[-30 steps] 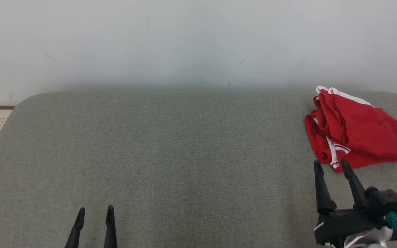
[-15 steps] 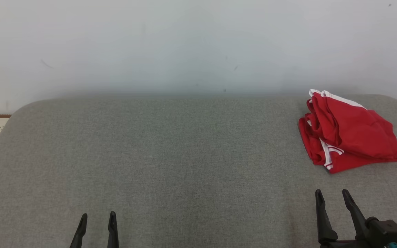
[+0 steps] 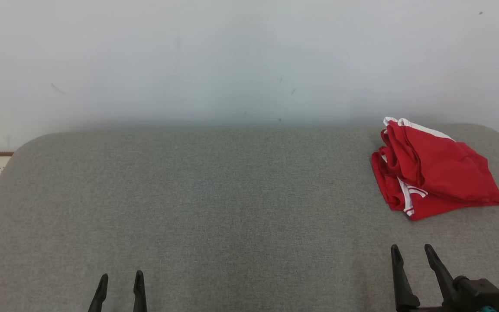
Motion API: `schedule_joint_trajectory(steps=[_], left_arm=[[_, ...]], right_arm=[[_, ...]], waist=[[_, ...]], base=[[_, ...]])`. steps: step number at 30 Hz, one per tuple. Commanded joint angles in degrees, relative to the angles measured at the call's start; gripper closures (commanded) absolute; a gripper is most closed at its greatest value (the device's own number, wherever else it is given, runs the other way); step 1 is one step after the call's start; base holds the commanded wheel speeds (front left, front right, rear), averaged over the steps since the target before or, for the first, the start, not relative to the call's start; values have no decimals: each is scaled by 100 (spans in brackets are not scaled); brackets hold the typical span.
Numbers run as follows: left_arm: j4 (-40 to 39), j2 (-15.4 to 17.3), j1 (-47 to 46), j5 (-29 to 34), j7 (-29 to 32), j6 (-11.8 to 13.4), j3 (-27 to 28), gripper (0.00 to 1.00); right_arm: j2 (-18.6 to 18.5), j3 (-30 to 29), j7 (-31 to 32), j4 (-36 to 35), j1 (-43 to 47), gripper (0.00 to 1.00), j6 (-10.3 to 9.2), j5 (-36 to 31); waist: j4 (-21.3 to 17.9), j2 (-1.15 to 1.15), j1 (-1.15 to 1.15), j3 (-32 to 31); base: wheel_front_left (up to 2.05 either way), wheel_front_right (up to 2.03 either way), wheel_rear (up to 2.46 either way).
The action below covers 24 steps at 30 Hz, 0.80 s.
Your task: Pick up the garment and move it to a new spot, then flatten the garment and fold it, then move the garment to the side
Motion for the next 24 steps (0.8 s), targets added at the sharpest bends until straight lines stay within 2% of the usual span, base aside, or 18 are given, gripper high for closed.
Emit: schedule_joint_trajectory(steps=[1,24], left_arm=[[16,38,106,-30,33,-17,16,0],[-69,147,126,-64,267,104,-59,0]], right_arm=[[13,23,24,-20,45,0,-4,-43],[42,43,48,32,109,0,-4,-12]], waist=[[4,0,0,-5],[-5,0,0,6]], base=[[0,0,0],[0,0,0]])
